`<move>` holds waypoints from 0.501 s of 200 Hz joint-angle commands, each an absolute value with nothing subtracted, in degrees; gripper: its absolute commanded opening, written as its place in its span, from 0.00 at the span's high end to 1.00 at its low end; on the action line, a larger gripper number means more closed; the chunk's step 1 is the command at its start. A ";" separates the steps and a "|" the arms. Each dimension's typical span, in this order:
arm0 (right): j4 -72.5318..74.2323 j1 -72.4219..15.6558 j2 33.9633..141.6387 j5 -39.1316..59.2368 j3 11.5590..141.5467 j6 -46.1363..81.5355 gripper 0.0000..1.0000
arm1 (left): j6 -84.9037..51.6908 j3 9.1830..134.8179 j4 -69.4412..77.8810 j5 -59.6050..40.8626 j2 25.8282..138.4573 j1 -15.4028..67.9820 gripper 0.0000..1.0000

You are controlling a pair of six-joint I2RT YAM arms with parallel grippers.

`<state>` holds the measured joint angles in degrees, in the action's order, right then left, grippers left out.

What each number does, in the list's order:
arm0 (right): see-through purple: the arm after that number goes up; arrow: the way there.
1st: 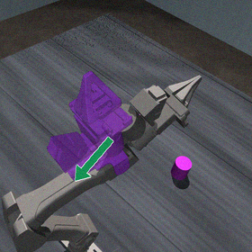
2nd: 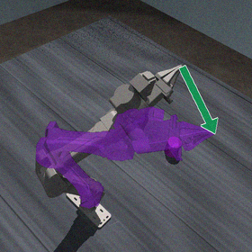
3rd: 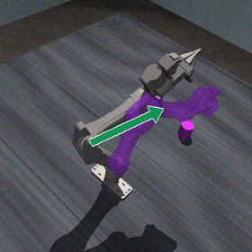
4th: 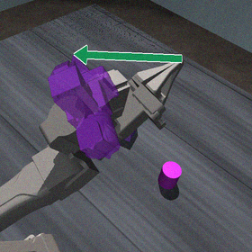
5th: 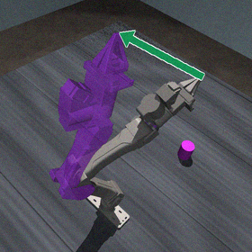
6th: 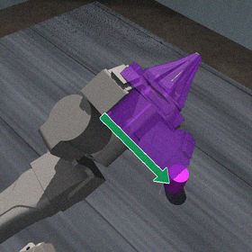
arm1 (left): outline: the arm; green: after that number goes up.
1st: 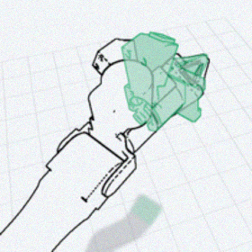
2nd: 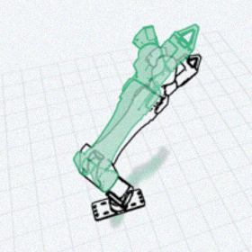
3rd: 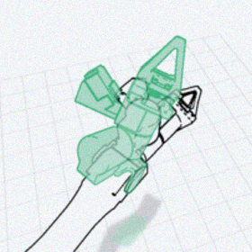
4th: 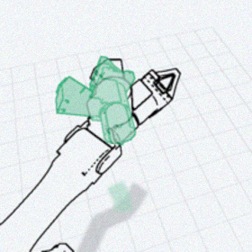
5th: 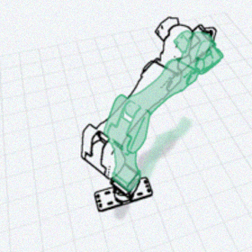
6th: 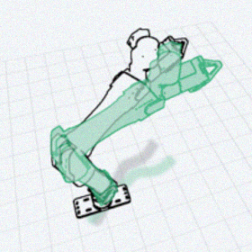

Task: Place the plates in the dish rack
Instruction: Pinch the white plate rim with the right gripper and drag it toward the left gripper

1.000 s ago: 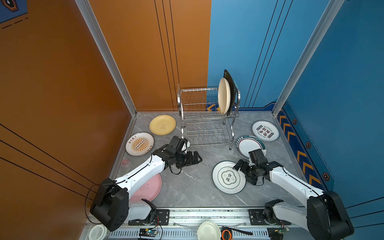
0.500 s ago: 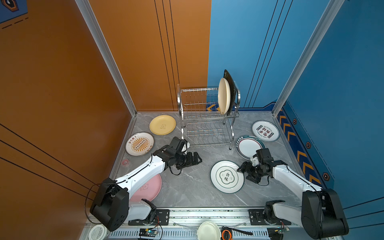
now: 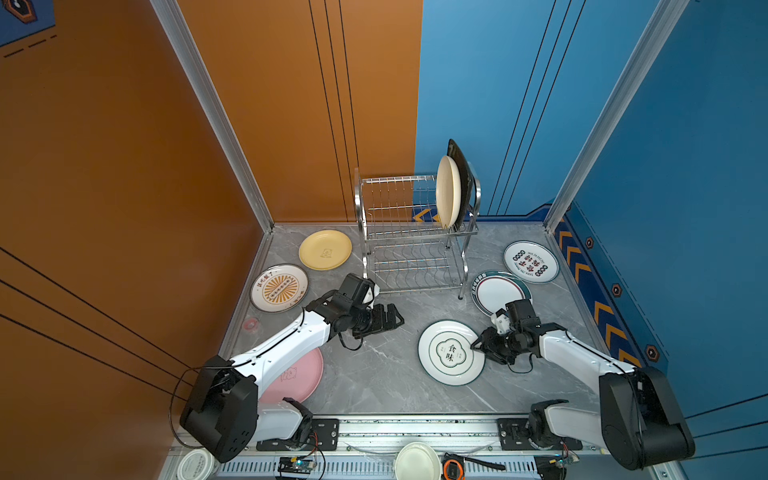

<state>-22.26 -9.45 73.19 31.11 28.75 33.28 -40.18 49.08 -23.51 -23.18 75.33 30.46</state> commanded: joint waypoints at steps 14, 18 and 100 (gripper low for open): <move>-22.04 -10.11 76.39 29.34 26.63 30.90 0.77 | -40.39 49.16 -23.39 -22.92 74.65 31.03 0.02; -21.90 -10.10 76.53 29.40 26.46 30.81 0.80 | -40.42 49.06 -23.39 -22.93 74.59 31.00 0.02; -19.66 -10.28 77.44 33.28 27.50 28.39 1.00 | -41.04 48.60 -23.35 -22.68 73.70 31.00 0.02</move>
